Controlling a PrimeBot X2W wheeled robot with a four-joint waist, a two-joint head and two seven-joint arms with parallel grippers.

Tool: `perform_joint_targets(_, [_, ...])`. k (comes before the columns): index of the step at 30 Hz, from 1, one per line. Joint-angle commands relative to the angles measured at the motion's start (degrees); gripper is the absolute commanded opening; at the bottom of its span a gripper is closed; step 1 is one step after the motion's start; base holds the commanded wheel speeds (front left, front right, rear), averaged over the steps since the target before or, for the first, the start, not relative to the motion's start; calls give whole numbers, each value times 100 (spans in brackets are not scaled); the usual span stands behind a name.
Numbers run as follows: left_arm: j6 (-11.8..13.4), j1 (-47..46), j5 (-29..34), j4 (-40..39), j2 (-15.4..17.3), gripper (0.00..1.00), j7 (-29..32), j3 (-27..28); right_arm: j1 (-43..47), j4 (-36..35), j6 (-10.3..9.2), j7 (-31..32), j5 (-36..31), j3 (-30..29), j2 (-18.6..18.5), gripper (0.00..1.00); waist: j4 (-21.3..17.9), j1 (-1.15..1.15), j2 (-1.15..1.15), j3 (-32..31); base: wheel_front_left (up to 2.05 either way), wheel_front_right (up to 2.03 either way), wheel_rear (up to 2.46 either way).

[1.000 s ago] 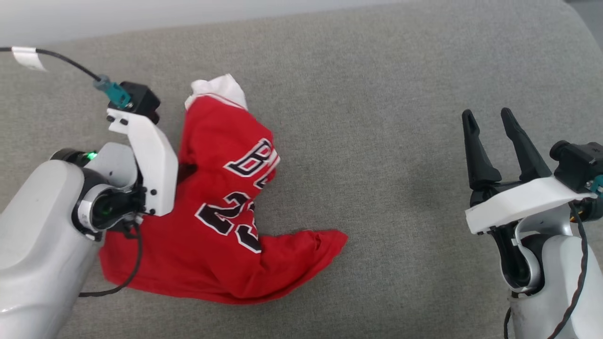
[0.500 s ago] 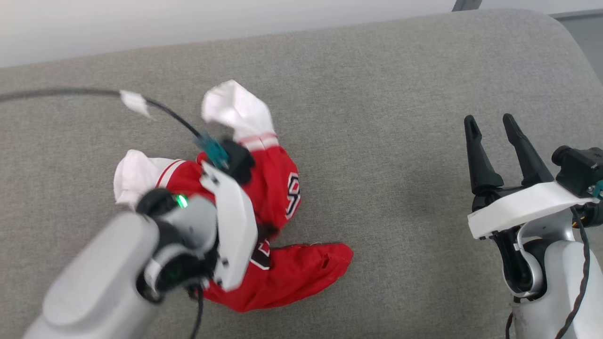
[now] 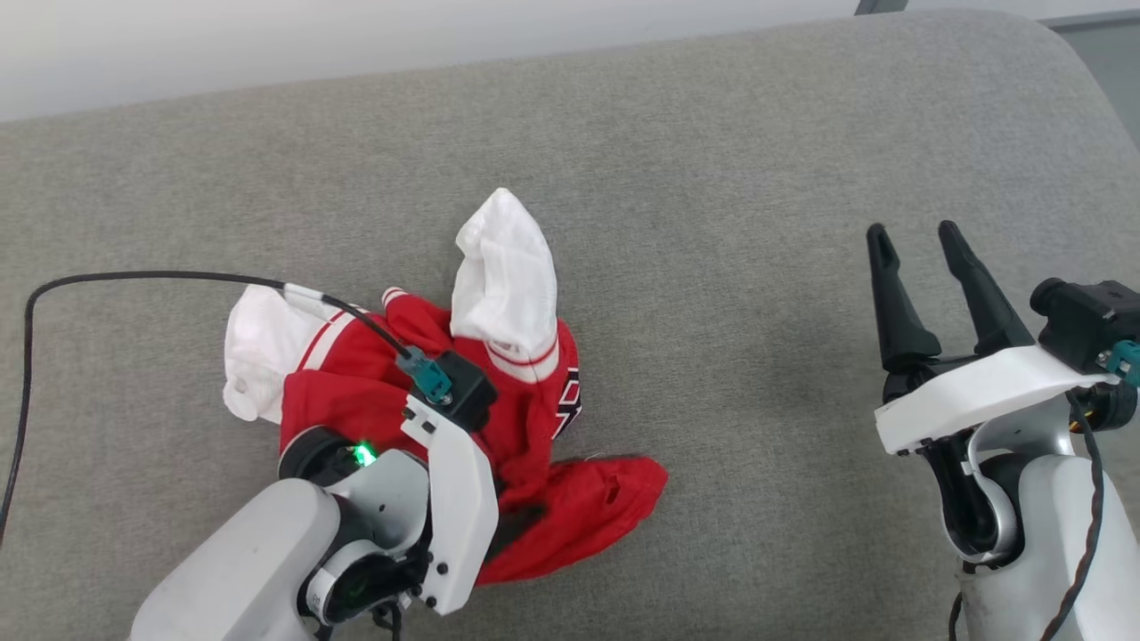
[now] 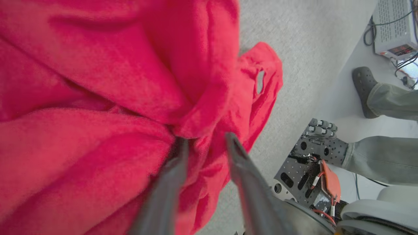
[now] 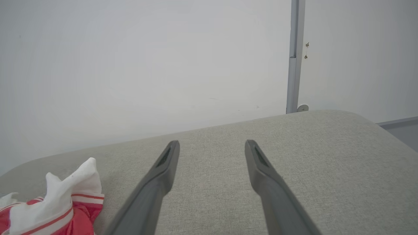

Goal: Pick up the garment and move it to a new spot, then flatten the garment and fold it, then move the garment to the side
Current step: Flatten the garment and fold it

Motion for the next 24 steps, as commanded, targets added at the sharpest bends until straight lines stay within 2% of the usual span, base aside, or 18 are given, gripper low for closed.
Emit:
perform_joint_targets(1, [-3, 61, 4, 5, -9, 100, -101, 58, -59, 5, 0, -36, 11, 22, 0, 100, 29, 0, 0, -23, 0, 0, 0])
perform_joint_targets(6, [38, 75, 52, -150, 86, 100, -482, 290, -4, 27, 0, 28, -49, 56, 0, 100, 162, 0, 0, -126, 0, 0, 0])
perform_joint_targets(12, [233, 321, 12, -532, 227, 100, -1050, 696, 118, 66, 0, 159, -121, 133, -1, 100, 401, 0, 0, -323, 0, 0, 0])
perform_joint_targets(22, [487, 817, 302, -783, 438, 100, -2422, 1360, 79, 99, 0, 559, -198, 340, -1, 100, 910, 0, 0, -554, 0, 0, 0])
perform_joint_targets(24, [561, 985, 473, -755, 449, 100, -2983, 1555, 0, 139, 0, 713, -219, 429, -1, 100, 1099, 0, 0, -600, 0, 0, 0])
